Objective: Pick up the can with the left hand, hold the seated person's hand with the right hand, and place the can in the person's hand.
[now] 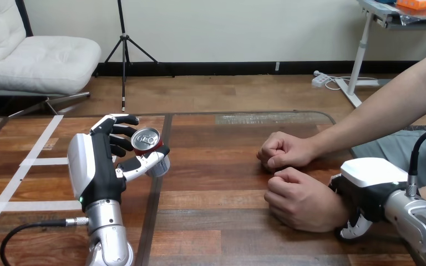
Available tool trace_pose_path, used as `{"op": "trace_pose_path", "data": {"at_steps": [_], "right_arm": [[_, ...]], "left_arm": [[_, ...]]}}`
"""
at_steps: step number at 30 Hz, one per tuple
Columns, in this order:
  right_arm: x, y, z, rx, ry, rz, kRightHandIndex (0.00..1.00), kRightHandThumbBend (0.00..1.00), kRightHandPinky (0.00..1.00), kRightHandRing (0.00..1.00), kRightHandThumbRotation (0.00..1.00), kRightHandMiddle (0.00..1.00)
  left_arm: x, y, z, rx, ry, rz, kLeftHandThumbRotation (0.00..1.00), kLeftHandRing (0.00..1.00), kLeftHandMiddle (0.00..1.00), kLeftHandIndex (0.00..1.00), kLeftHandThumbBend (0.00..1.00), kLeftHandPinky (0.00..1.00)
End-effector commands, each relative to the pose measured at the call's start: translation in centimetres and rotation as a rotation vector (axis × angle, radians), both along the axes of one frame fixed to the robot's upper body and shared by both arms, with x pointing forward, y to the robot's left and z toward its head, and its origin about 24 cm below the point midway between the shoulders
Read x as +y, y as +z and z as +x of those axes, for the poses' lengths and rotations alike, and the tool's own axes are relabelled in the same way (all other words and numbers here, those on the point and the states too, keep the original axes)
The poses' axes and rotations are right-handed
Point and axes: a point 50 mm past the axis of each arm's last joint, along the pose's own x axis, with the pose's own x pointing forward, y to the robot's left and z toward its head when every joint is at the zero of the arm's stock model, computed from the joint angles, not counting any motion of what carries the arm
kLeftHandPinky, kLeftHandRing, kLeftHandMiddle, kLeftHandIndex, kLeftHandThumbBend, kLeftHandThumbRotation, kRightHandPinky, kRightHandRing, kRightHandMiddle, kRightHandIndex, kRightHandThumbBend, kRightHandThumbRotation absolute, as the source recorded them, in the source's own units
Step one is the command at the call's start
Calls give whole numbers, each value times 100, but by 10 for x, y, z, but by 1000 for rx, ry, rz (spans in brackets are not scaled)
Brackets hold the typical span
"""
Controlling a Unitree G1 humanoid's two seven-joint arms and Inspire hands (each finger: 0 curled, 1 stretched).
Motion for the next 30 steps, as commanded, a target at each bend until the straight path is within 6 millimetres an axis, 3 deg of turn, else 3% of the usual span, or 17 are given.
{"op": "trace_pose_path", "data": {"at_steps": [1, 17, 30], "right_arm": [[-3, 0, -4, 28, -1, -26, 77, 83, 61, 77, 7, 80], [-11, 8, -20, 18, -43, 31, 79, 82, 69, 81, 7, 83], [-13, 15, -38, -24, -88, 85, 81, 80, 62, 82, 6, 84]], "left_arm": [[-1, 28, 15, -131, -16, -7, 0, 45, 50, 58, 68, 41], [-2, 28, 15, -131, -16, -13, 0, 44, 50, 57, 69, 39], [-2, 28, 15, -126, -19, -21, 0, 44, 50, 57, 68, 40]]}}
